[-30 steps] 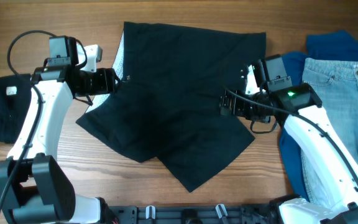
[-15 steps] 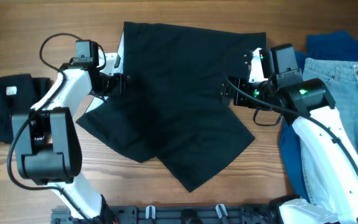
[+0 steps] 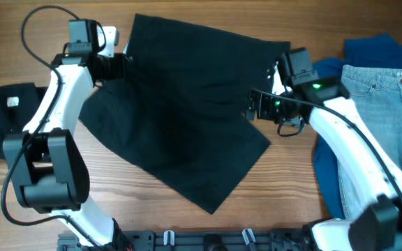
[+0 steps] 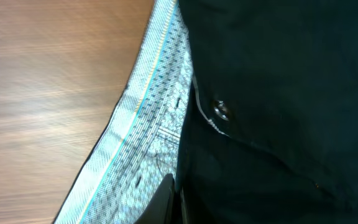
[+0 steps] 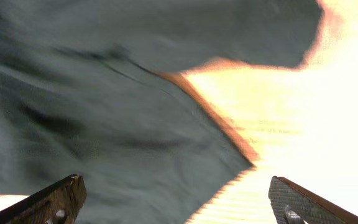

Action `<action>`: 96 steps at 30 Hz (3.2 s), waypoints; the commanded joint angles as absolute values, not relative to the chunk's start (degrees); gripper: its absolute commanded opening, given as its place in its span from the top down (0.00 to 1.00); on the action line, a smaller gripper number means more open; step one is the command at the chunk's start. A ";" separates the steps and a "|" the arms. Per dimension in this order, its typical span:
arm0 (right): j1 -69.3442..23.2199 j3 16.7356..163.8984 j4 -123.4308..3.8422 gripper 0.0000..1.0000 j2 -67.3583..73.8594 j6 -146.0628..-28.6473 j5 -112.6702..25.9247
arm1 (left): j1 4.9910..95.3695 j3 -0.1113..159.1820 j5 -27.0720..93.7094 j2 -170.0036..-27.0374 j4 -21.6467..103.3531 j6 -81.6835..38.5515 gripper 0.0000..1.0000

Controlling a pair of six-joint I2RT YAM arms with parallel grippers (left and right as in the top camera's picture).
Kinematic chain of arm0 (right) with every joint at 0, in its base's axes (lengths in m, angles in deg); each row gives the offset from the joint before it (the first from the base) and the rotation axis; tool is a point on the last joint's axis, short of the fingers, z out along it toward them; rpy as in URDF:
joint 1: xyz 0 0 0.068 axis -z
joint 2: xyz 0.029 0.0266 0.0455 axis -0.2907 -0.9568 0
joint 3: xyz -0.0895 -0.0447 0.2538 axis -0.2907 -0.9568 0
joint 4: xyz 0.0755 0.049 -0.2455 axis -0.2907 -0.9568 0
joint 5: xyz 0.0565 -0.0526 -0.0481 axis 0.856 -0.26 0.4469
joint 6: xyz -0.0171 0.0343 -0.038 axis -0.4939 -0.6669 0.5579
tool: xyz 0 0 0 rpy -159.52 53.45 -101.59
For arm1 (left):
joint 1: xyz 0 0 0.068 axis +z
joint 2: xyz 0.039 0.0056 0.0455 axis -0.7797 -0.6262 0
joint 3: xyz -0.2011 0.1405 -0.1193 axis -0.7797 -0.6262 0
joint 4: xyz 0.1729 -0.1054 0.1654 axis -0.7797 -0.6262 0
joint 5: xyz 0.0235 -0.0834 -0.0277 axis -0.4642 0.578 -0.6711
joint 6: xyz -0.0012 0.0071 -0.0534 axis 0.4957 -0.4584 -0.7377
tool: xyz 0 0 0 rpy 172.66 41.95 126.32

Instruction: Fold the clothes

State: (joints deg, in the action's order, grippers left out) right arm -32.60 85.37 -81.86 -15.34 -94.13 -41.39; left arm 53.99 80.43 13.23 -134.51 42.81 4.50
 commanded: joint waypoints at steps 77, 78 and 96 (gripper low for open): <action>-32.01 77.50 -77.14 0.95 -37.63 -104.78 -48.80 | 41.71 81.68 14.83 -129.87 22.68 0.70 0.57; -30.44 78.00 -77.12 0.95 -37.63 -105.80 -55.01 | 41.71 81.85 14.81 -129.59 22.66 0.70 0.56; -14.18 97.93 -83.96 0.76 -19.60 -87.18 -28.83 | 41.75 81.85 13.78 -137.50 33.98 0.96 0.55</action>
